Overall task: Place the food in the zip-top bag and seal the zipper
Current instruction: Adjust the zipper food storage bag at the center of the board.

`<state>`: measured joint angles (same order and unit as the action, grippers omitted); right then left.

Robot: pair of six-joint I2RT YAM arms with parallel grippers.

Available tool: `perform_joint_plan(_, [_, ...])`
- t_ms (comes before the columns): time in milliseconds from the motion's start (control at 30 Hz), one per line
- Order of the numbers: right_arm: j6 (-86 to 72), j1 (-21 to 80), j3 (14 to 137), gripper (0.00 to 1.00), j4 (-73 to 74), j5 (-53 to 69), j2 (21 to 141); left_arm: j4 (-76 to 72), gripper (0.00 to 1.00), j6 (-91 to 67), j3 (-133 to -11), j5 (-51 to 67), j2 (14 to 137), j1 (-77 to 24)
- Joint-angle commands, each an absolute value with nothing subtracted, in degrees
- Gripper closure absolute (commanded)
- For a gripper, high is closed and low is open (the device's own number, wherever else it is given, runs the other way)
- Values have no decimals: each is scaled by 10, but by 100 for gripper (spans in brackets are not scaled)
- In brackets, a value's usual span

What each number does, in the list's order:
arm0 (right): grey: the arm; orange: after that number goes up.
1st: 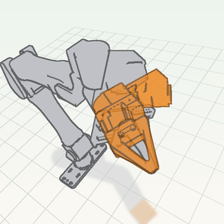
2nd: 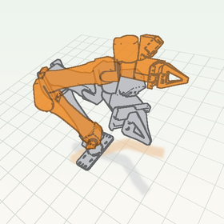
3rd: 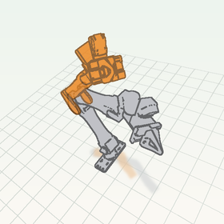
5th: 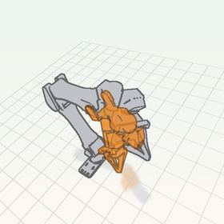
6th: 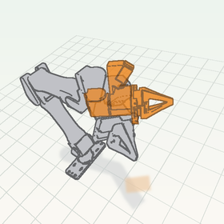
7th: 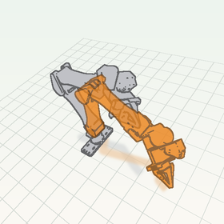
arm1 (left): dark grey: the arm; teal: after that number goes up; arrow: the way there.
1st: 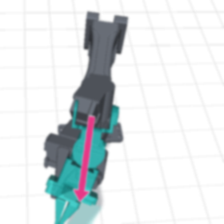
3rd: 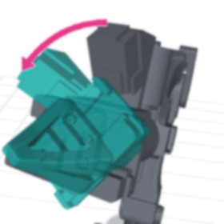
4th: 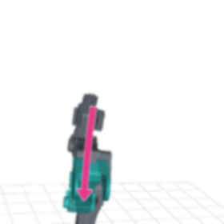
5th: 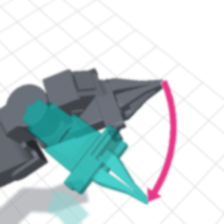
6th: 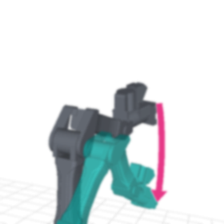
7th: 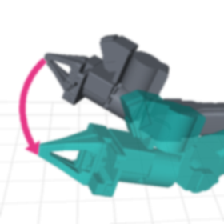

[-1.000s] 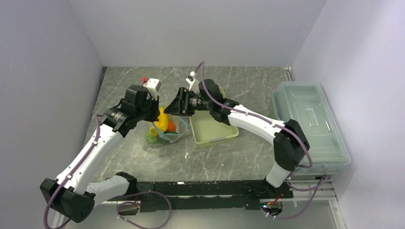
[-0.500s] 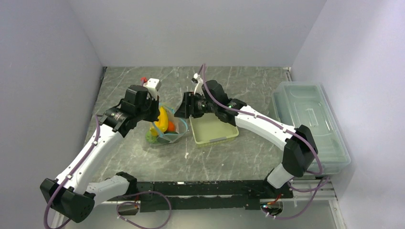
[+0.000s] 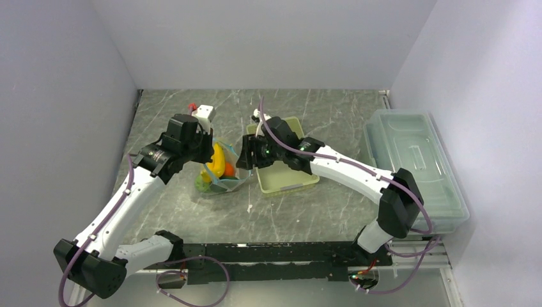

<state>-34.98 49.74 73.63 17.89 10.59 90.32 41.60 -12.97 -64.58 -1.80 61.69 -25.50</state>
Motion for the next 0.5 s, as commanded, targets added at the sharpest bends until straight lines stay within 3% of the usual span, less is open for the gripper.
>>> perform_joint_plan(0, [-337, 512, 751, 43, 191, 66, 912, 398, 100, -130, -650, -17, 607, -257])
perform_joint_plan(233, [-323, 517, 763, 44, 210, 2, 932, 397, 100, -131, -649, -17, 604, -257])
perform_joint_plan(467, [-330, 522, 769, 50, 200, 23, 954, 398, 100, -133, -650, -18, 605, -257])
